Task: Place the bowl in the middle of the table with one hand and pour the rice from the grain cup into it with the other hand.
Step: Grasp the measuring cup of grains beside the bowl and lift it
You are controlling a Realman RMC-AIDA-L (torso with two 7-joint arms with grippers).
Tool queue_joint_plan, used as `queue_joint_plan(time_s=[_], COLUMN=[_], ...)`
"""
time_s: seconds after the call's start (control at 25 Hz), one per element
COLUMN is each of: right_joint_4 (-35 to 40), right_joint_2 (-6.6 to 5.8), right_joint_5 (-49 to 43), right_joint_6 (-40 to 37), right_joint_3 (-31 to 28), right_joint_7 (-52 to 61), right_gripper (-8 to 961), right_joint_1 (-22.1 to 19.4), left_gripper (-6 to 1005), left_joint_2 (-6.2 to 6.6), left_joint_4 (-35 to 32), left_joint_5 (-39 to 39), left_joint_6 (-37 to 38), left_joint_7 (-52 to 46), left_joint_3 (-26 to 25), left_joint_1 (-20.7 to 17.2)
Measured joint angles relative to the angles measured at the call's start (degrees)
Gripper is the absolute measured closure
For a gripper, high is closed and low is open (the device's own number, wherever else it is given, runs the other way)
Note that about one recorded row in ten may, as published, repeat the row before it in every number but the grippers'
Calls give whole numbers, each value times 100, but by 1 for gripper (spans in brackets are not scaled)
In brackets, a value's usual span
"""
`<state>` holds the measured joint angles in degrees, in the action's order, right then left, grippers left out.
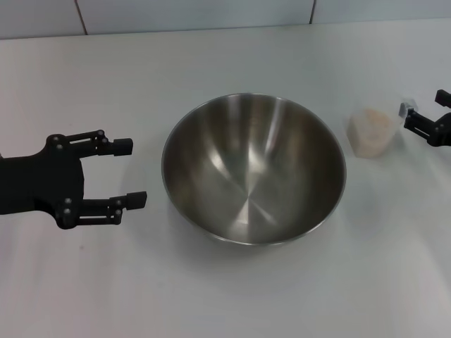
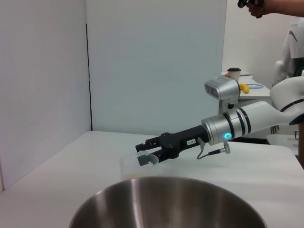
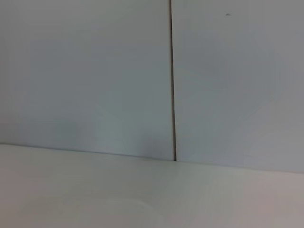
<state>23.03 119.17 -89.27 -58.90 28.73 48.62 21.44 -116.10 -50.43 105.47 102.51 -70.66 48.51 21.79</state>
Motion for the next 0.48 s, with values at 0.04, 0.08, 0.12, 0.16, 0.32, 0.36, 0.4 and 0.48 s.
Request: queue_joint_plan(time_s=[0.04,0.08,0.12,0.16,0.32,0.36,0.4,0.48], right_joint_4=[-3,-3,-5,-8,-10,-10,-10,-9], right_joint_2=[0,0,0,0,0,0,0,0], right_joint_5=[1,1,2,3,6,6,7,7], right_joint_6=[1,1,1,2,2,2,2,2], right_joint_3=[-3,-3,-6,-8,-8,-2,8,24], right_joint_7=[0,0,0,0,0,0,0,0], right_gripper=[199,200,201,203,207,209,210,212], right_joint_1=[23,23,32,40,53,54,54,54], left_gripper=[194,194,194,194,194,194,194,194], left_joint_2=[0,0,0,0,0,0,0,0], left_joint_4=[-11,-11,-11,-11,-12,-12,-11,-11], left_joint_5=[0,0,0,0,0,0,0,0], left_joint_6=[0,0,-1,-3,-12,-12,-14,-12], left_joint_7=[0,0,0,0,0,0,0,0], left_joint_3=[0,0,0,0,0,0,0,0], left_joint_1=[0,0,0,-2,-13,-13,-14,-15])
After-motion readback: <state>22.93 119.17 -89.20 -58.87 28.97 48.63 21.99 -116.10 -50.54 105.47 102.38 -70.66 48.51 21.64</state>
